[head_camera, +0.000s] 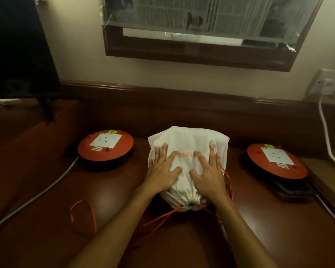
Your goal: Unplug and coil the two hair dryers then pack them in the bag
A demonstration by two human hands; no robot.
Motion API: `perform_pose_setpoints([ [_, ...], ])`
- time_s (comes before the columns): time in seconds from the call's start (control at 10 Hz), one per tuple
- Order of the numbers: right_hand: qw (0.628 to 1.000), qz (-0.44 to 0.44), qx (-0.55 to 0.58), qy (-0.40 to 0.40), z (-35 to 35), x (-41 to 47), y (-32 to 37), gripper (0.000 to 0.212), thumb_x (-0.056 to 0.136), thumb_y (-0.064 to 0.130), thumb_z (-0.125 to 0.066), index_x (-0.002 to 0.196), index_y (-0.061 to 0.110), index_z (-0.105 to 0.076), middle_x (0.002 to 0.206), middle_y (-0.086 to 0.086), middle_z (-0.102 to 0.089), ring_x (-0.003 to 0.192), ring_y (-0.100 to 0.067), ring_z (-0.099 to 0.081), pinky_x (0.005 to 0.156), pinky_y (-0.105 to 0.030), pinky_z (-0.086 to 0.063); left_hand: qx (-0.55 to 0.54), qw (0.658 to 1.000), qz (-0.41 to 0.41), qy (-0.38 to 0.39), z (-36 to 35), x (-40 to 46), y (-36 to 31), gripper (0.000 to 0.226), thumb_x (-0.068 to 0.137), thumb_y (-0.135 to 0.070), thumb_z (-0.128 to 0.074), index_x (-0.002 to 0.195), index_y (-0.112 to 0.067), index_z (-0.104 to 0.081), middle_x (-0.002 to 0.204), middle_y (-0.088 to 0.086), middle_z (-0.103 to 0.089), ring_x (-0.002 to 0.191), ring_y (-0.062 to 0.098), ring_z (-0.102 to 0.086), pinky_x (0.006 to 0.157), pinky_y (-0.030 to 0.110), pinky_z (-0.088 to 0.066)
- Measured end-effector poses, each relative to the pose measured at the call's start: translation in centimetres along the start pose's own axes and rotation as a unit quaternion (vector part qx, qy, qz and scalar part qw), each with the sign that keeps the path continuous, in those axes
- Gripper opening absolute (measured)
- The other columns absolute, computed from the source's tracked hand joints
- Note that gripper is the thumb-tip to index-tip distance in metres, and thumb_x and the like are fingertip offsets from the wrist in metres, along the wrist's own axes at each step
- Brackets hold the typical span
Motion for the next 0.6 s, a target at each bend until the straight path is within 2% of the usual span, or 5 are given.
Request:
perform_pose_setpoints([
  [0.3,1.0,-0.009,0.001,-0.014,-0.9,3.3,-0.6,0.065,0.093,0.038,-0.056,0.153,0.042,-0.03,0.169,0.009,0.018,0.157,-0.026,0.011,0.122,-0.054,-0.015,-0.023,1.0,-0.009,-0.014,0.1,3.8,0.8,0.057,0.104,-0.043,-0.047,0.158,-0.038,-0.029,0.172,-0.007,0.02,0.155,0.018,0.028,0.126,0.052,0.007],
  [0.4,1.0,-0.015,0.003,-0.007,-0.4,3.9,-0.4,0.065,0.093,0.039,-0.055,0.153,0.042,-0.03,0.169,0.01,0.018,0.157,-0.026,0.011,0.123,-0.053,-0.014,-0.063,0.998,-0.01,-0.028,0.5,4.0,0.6,0.05,0.107,-0.04,-0.044,0.157,-0.035,-0.036,0.173,-0.005,0.014,0.156,0.018,0.025,0.128,0.051,0.003],
  [0.5,1.0,-0.016,0.014,0.005,-0.4,4.2,0.1,0.06,0.097,0.045,-0.049,0.154,0.042,-0.028,0.169,0.01,0.017,0.157,-0.026,0.011,0.124,-0.055,-0.011,-0.202,0.978,-0.015,-0.058,1.9,2.4,-0.9,0.043,0.111,-0.034,-0.042,0.154,-0.03,-0.045,0.174,-0.003,-0.006,0.159,0.013,0.009,0.13,0.046,-0.007],
  [0.6,0.997,-0.019,0.078,0.0,1.6,3.7,-0.3,0.058,0.104,0.056,-0.035,0.158,0.041,-0.023,0.171,0.007,0.004,0.158,-0.023,0.003,0.125,-0.057,-0.01,-0.199,0.964,-0.033,-0.173,5.2,-2.9,-0.6,0.03,0.107,-0.032,-0.051,0.135,-0.033,-0.064,0.15,-0.01,-0.054,0.145,0.012,-0.039,0.118,0.038,-0.036],
])
Point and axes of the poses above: each hand's wrist, its own x-axis towards the middle knuckle, its own z-axis out of the back of the hand, y = z × x, the point moved 6 cm from there along x, towards the middle knuckle
